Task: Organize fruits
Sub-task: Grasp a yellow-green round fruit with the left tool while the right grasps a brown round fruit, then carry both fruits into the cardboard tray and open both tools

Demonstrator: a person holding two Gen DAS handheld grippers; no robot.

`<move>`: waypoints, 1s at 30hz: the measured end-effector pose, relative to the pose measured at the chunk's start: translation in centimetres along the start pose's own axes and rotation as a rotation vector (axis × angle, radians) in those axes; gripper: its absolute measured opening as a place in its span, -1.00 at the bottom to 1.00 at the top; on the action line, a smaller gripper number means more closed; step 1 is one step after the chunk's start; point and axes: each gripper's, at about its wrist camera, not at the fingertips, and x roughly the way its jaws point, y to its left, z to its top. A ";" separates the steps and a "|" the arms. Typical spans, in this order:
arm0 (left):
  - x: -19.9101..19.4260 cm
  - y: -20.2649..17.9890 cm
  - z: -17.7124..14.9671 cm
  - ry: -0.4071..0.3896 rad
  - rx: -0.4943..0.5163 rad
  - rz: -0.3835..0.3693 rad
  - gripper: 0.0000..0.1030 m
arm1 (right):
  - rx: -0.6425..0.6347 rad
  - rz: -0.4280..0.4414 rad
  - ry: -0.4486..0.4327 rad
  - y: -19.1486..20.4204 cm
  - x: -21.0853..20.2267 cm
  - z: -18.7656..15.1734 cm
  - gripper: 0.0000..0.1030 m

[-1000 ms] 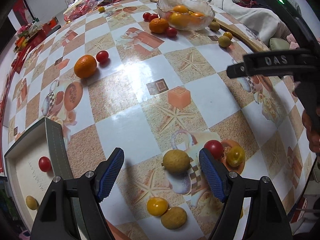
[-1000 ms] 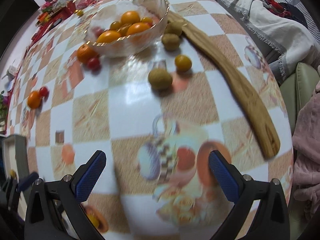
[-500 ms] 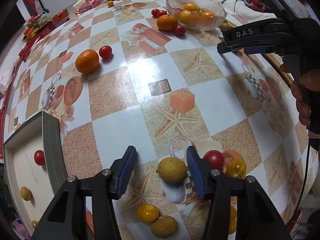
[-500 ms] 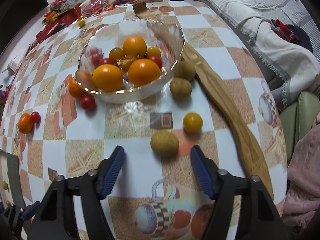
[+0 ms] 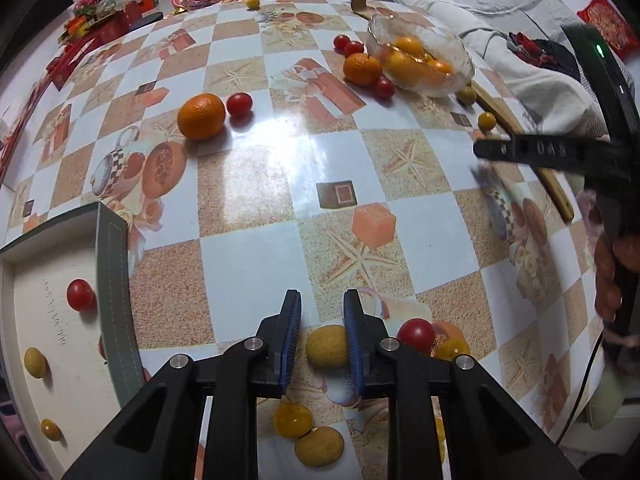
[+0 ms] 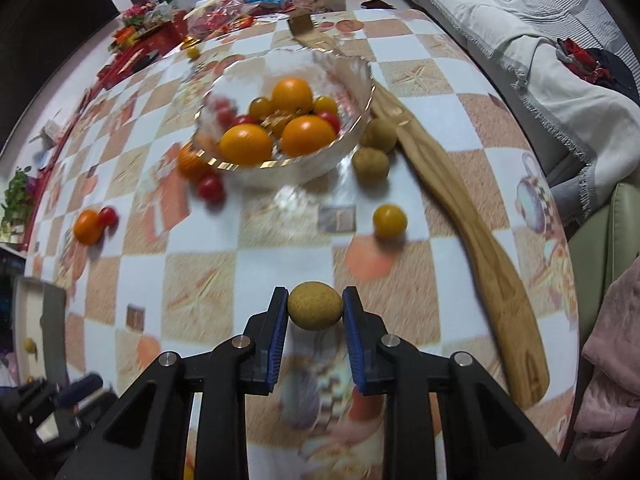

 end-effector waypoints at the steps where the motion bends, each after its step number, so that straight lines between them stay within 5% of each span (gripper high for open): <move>1: -0.3 0.2 0.0 -0.007 -0.006 -0.003 -0.54 | 0.002 0.006 0.003 0.2 -0.2 -0.3 -0.42; 12: -2.7 3.5 -0.5 -0.031 -0.059 -0.018 -0.54 | -0.044 0.062 0.036 3.8 -2.2 -3.3 -0.42; 16: -2.4 2.2 -1.2 -0.023 0.016 -0.014 -0.53 | -0.032 0.072 0.055 4.3 -2.6 -4.2 -0.42; 18: -2.0 1.6 -1.4 -0.012 0.036 -0.013 -0.36 | -0.032 0.074 0.061 4.6 -2.7 -4.6 -0.42; 19: -1.7 1.4 -1.5 -0.006 0.044 -0.011 0.08 | -0.029 0.076 0.066 4.6 -2.8 -4.9 -0.42; 20: -1.7 1.2 -1.7 -0.017 0.047 -0.008 0.25 | -0.026 0.078 0.068 4.6 -2.9 -5.1 -0.42; 30: 0.2 -0.3 -1.7 -0.008 0.138 0.018 0.24 | 0.015 0.078 0.081 3.8 -3.1 -6.4 -0.42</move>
